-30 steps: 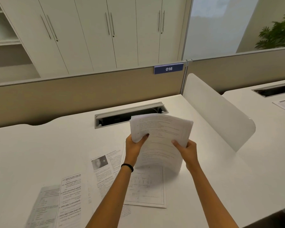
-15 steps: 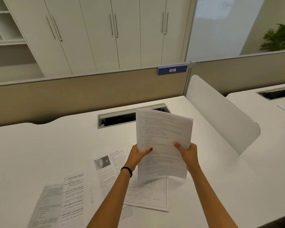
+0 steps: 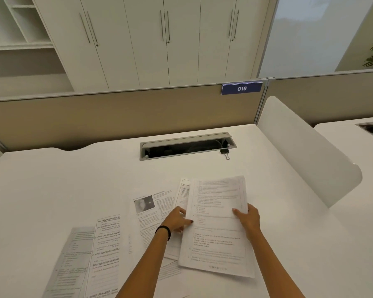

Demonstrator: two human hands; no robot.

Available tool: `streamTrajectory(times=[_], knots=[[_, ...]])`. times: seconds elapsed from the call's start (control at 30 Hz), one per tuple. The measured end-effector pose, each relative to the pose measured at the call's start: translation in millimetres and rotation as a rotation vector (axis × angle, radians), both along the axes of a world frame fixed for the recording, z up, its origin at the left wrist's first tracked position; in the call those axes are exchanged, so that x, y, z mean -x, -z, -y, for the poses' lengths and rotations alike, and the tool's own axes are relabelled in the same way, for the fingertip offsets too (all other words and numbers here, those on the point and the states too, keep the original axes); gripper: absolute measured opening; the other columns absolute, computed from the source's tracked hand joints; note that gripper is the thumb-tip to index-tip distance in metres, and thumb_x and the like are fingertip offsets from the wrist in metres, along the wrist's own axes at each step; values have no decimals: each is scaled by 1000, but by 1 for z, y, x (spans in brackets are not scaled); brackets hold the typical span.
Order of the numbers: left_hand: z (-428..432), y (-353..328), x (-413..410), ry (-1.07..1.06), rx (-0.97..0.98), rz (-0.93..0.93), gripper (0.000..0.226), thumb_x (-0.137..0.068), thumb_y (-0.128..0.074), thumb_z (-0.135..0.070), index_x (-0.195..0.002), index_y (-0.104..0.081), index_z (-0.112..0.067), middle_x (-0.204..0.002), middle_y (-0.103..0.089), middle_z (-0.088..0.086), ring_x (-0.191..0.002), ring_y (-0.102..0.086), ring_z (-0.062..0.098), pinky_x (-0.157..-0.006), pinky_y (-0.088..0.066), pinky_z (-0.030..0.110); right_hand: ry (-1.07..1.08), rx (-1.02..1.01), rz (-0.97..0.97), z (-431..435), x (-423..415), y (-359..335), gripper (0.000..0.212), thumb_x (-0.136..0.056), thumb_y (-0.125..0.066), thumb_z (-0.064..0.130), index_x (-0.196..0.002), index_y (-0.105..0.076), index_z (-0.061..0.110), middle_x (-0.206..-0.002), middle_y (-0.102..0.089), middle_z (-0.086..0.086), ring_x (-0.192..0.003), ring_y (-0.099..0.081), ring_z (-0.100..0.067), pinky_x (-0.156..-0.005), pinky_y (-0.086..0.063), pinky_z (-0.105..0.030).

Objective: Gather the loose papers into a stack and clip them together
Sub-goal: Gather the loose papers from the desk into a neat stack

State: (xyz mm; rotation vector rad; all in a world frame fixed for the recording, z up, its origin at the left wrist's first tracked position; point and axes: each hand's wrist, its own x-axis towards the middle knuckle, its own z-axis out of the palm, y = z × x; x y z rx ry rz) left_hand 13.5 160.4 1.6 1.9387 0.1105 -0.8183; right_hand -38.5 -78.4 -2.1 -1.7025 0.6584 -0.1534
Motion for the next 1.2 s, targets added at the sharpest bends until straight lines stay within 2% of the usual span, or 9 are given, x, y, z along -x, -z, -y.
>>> streamTrajectory(times=[0.1, 0.17, 0.23, 0.3, 0.43, 0.6, 0.73, 0.87, 1.2], knots=[[-18, 9, 0, -142, -25, -23, 25, -82, -65, -17, -100, -48, -12, -91, -63, 5, -57, -58, 14, -48, -45, 22, -18, 37, -59, -4, 2, 14, 34, -80, -66, 10, -112, -59, 0, -111, -65, -21, -99, -61, -37, -87, -52, -47], [-34, 11, 0, -329, -55, 132, 12, -82, -61, -14, -91, -53, -15, -84, -66, 9, -66, -61, 20, -60, -48, 28, -15, 66, -89, -5, 4, 20, 31, -81, -65, 9, -110, -59, 0, -109, -65, -20, -98, -61, -37, -86, -52, -45], [-53, 13, -1, -534, -182, 372, 11, -82, -62, -12, -92, -57, -15, -98, -62, 14, -89, -60, 29, -73, -48, 36, -15, 94, -83, -3, 6, 22, 27, -82, -63, 9, -108, -59, 0, -107, -64, -19, -97, -60, -36, -84, -52, -42], [-71, 15, 0, -673, -365, 484, 26, -82, -64, -13, -106, -56, -8, -113, -53, 21, -105, -50, 37, -80, -46, 42, -34, 146, -52, 0, 5, 22, 25, -83, -62, 13, -106, -58, 3, -107, -62, -19, -97, -59, -34, -84, -51, -43], [-99, 24, 0, -823, -395, 325, 49, -79, -67, -10, -123, -47, -3, -130, -39, 27, -118, -37, 42, -96, -39, 51, -40, 203, 5, 1, 0, 14, 36, -86, -58, 10, -120, -50, 2, -115, -52, -15, -113, -48, -32, -95, -40, -41], [-107, 28, -4, -872, -271, 235, 51, -80, -64, -8, -127, -44, -5, -135, -33, 25, -121, -35, 40, -102, -35, 47, -97, 206, -28, -13, -3, 22, 60, -89, -55, 12, -141, -25, 5, -146, -30, -15, -135, -30, -30, -111, -25, -42], [-100, 23, -10, -863, -146, 221, 53, -79, -64, -6, -128, -42, -8, -132, -36, 24, -118, -41, 39, -99, -41, 48, -139, 208, -18, -26, -8, 24, 62, -88, -56, 8, -140, -24, 3, -147, -28, -16, -136, -28, -30, -112, -24, -41], [-81, 21, -6, -783, -69, 248, 55, -81, -61, -5, -130, -38, -9, -126, -44, 20, -109, -50, 34, -89, -45, 39, -175, 207, -10, -38, -13, 28, 61, -87, -55, 7, -140, -24, 3, -147, -27, -16, -136, -27, -29, -113, -24, -41], [-36, 19, -2, -527, 61, 266, 67, -82, -66, -15, -137, -29, -14, -122, -54, 15, -101, -57, 29, -86, -51, 39, -212, 247, 28, -56, -21, 39, 62, -86, -54, 1, -139, -23, -1, -147, -25, -18, -137, -25, -30, -112, -21, -37]])
